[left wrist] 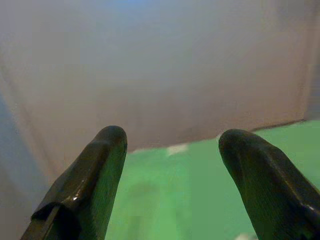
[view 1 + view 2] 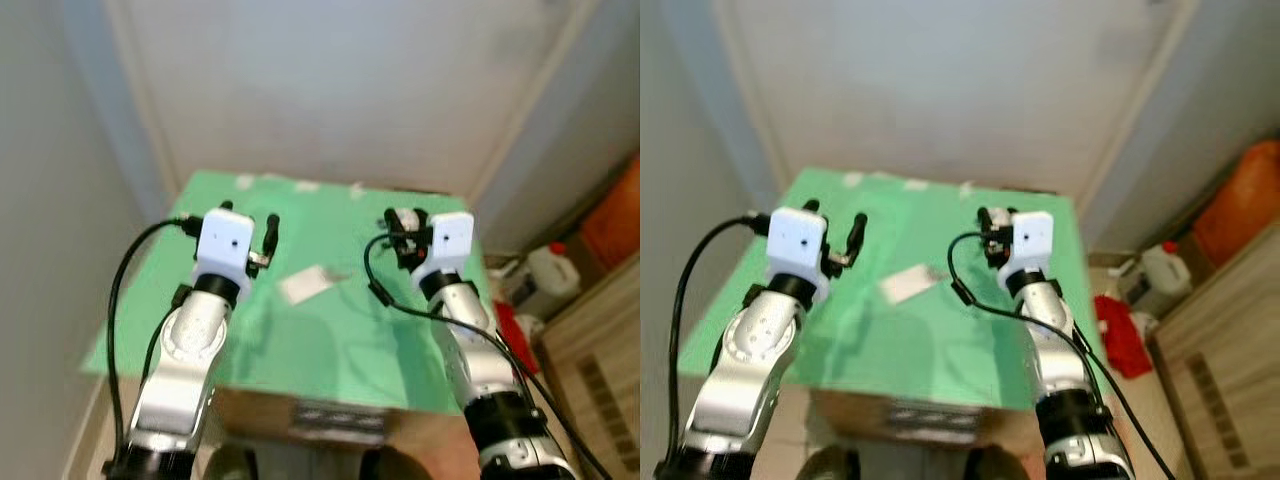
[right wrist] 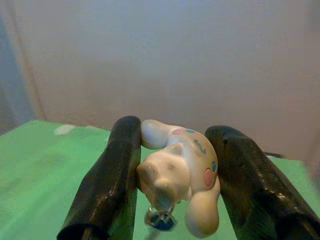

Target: Hang keys on a hook

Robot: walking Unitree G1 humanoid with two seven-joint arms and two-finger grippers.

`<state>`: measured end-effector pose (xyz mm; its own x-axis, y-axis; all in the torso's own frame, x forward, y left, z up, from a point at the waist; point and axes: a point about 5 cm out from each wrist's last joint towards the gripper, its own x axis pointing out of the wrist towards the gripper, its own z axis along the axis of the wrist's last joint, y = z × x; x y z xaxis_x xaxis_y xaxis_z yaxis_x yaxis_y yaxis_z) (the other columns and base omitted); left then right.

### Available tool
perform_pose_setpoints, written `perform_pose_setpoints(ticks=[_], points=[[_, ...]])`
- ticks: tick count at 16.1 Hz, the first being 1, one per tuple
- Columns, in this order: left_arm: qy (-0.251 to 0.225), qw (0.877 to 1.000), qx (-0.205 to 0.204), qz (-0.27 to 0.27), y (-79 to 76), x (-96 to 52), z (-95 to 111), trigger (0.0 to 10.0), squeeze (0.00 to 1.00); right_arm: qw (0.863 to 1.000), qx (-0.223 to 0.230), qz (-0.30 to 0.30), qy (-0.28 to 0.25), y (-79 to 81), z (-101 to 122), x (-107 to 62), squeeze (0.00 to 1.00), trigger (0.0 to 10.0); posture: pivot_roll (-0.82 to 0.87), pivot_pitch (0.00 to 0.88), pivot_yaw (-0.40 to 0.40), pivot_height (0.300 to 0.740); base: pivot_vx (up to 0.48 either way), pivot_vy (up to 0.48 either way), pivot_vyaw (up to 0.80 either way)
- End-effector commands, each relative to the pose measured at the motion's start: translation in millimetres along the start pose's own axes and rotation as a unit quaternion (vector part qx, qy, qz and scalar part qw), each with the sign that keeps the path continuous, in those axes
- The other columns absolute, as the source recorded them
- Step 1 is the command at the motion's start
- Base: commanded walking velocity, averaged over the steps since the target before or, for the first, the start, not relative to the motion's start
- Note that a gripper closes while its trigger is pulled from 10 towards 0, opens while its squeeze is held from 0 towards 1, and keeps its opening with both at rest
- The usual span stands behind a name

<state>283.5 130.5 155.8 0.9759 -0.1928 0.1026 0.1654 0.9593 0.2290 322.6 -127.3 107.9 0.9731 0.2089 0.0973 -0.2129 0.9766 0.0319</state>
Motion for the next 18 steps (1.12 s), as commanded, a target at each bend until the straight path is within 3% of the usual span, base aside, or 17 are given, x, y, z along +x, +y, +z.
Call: perform_pose_setpoints(ticks=[1,3,18], points=[[0.007,1.0,-0.011,-0.011,-4.1,-0.3,-3.5,10.0,0.0,1.0,0.002,-0.007,0.011,-3.1,-4.1,-1.2,0.0,10.0,0.12,0.0,-0.06,0.698,0.0,-0.48,0.0],[0.004,1.0,-0.013,-0.011,-3.9,-0.6,-2.9,10.0,0.0,1.0,-0.001,-0.006,0.011,-2.5,-4.0,-1.3,0.0,10.0,0.12,0.0,-0.06,0.698,0.0,-0.48,0.0],[-0.016,0.998,-0.064,0.018,-7.0,1.0,7.8,10.0,0.0,1.0,-0.012,-0.002,0.021,-3.8,-5.9,-1.7,0.0,10.0,0.12,0.0,-0.072,0.698,0.0,0.0,0.0]])
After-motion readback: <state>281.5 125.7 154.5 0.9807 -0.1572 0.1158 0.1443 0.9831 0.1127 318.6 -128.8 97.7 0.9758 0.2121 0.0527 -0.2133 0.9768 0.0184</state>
